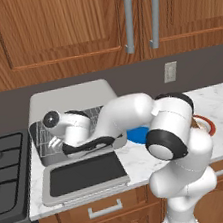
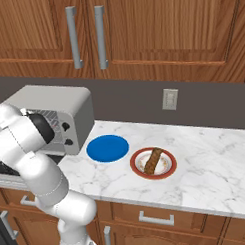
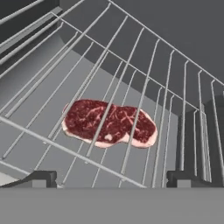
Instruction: Open the toaster oven door. Place the baguette on the top rack in the toaster oven and place the steak on the bottom rack.
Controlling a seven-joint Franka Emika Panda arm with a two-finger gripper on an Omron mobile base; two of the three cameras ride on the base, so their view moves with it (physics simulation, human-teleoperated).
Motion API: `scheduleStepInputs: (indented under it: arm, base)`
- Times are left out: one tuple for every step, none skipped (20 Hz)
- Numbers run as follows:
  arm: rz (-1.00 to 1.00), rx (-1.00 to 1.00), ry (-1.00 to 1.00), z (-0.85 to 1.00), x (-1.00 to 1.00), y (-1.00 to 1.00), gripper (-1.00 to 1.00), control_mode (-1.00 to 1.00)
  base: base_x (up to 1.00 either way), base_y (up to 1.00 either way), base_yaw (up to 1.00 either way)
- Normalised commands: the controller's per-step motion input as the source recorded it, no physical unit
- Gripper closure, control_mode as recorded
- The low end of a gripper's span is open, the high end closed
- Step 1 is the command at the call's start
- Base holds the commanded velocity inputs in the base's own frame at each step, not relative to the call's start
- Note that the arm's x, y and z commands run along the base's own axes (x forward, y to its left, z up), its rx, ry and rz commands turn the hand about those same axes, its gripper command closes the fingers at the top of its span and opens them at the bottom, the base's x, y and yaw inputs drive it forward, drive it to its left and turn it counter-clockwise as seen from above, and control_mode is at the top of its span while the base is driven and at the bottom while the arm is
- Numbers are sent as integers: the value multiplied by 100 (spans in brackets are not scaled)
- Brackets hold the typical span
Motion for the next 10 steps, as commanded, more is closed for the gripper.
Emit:
scheduleStepInputs:
  arm:
    - [0,-3,-9,-12,9,0,-100,-100]
    - [0,-3,-11,-12,8,0,-100,-100]
    - [0,-2,-12,-12,9,0,-100,-100]
    - [0,-1,-13,-9,8,0,-100,-100]
    - [0,0,-12,-8,9,0,-100,-100]
    - [0,0,-12,-7,5,0,-100,-100]
    - [0,0,-9,-6,9,0,-100,-100]
    - [0,0,-7,-4,11,0,-100,-100]
    - [0,0,-4,-2,15,0,-100,-100]
    - [0,0,-1,0,16,0,-100,-100]
  base:
    - [0,0,0]
    - [0,0,0]
    - [0,0,0]
    - [0,0,0]
    - [0,0,0]
    - [0,0,0]
    - [0,0,0]
    - [0,0,0]
    - [0,0,0]
    - [0,0,0]
